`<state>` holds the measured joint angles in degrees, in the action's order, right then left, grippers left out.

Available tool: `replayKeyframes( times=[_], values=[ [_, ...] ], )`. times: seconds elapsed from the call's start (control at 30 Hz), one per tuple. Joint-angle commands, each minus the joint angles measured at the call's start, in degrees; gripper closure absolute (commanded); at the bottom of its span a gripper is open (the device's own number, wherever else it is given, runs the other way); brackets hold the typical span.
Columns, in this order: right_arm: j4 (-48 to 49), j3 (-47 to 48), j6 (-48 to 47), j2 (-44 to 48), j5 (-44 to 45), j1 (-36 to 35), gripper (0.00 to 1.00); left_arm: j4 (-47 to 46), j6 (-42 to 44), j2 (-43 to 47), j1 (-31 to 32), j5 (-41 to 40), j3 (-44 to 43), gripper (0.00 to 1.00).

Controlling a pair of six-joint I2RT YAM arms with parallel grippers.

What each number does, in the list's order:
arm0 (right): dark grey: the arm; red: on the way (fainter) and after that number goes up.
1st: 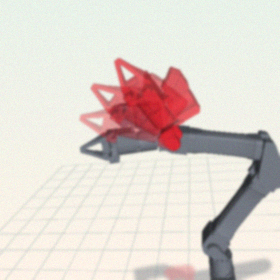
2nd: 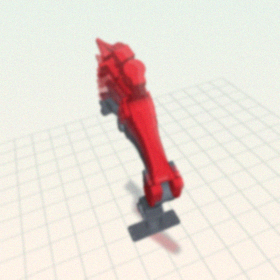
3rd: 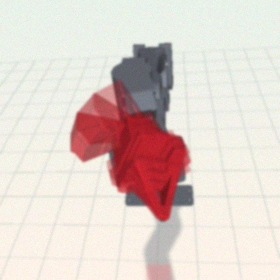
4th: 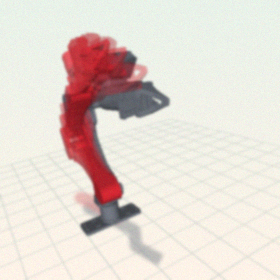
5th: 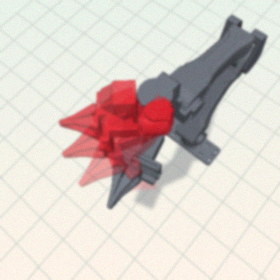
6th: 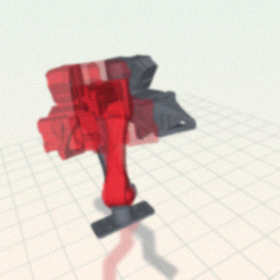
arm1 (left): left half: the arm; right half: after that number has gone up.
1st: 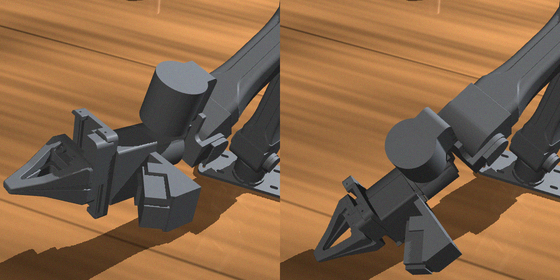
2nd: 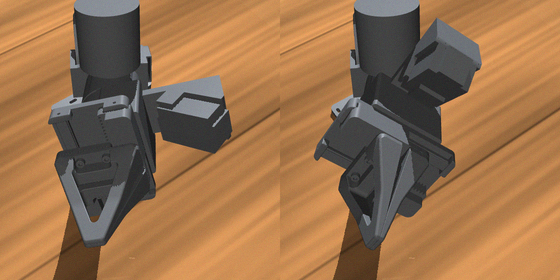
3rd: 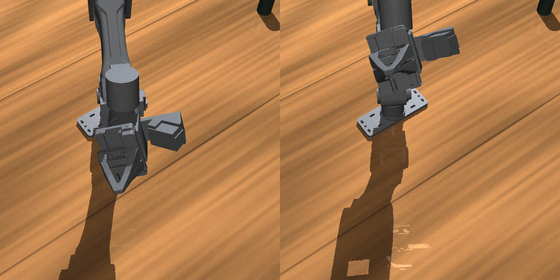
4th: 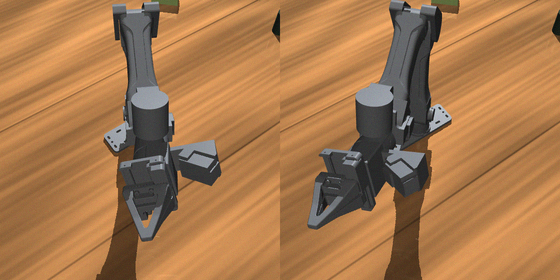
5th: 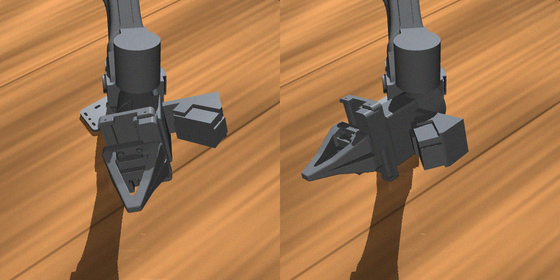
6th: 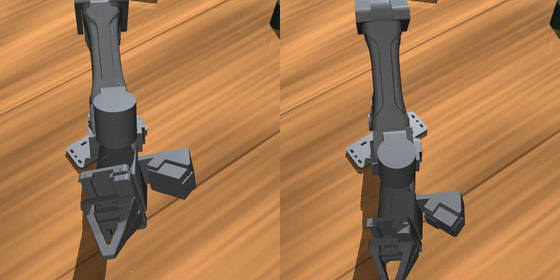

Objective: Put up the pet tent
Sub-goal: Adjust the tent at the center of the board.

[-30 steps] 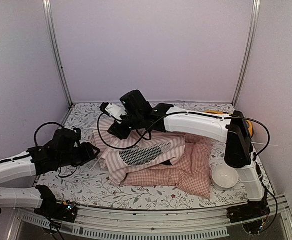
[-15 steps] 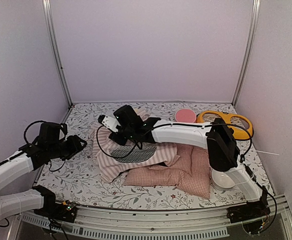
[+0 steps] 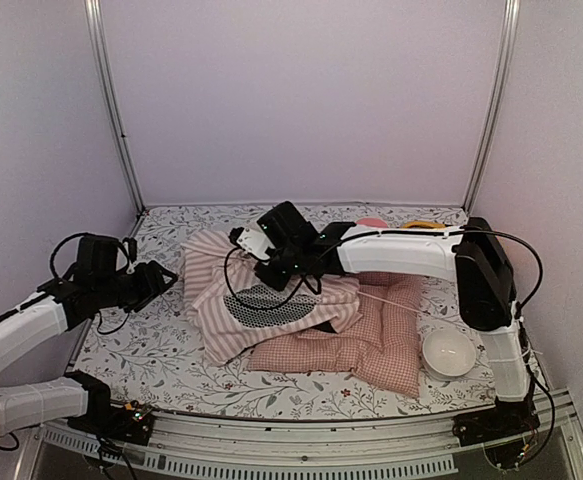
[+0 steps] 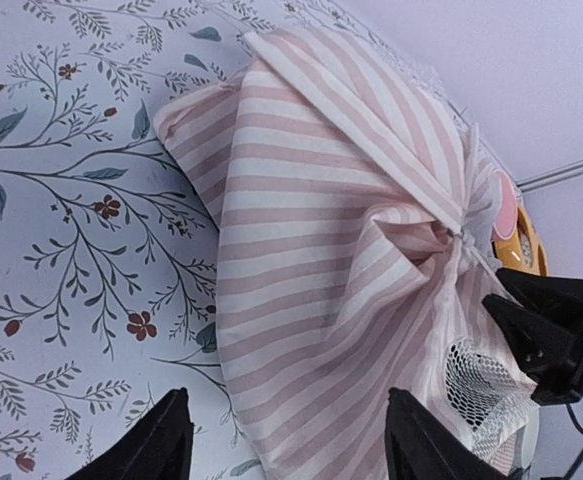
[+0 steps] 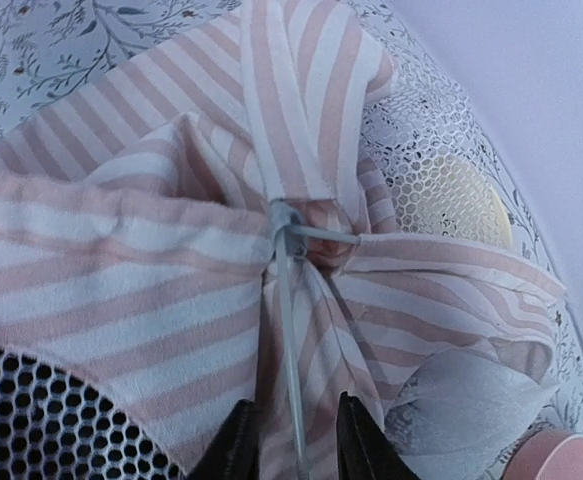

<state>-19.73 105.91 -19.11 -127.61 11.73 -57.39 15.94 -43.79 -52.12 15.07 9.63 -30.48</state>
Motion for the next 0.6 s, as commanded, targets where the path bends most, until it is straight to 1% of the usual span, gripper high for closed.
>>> replayKeyframes(
  times=[0.0,0.1,0.17,0.23,0.37,0.47,0.57],
  values=[
    [0.2,-8.4,1.9,10.2,-1.8,1.0,0.82,-2.9,-1.3,-1.4,-0.7,1.4,1.8,0.33],
    [2.4,-15.6,2.6,16.6,-5.1,2.0,0.96,-4.6,-1.4,-4.2,-0.7,1.4,0.5,0.34],
    [3.2,-18.8,2.1,20.0,-6.4,2.1,1.0,-5.1,-1.5,-6.6,-0.7,0.9,-0.9,0.35],
    [3.9,-20.4,1.5,22.8,-8.0,2.3,1.0,-6.3,-1.6,-8.9,-0.7,0.7,-1.9,0.37],
    [3.5,-19.9,2.5,26.3,-12.5,3.0,1.0,-9.5,-0.7,-13.0,-1.0,1.1,-4.6,0.39],
    [1.1,-20.3,2.6,27.9,-14.6,3.4,1.0,-9.4,0.1,-17.7,-2.7,2.5,-8.6,0.39],
    [-2.2,-20.3,2.6,28.6,-15.9,3.3,1.0,-10.0,-0.6,-21.7,-4.4,5.7,-11.7,0.4]
  ],
)
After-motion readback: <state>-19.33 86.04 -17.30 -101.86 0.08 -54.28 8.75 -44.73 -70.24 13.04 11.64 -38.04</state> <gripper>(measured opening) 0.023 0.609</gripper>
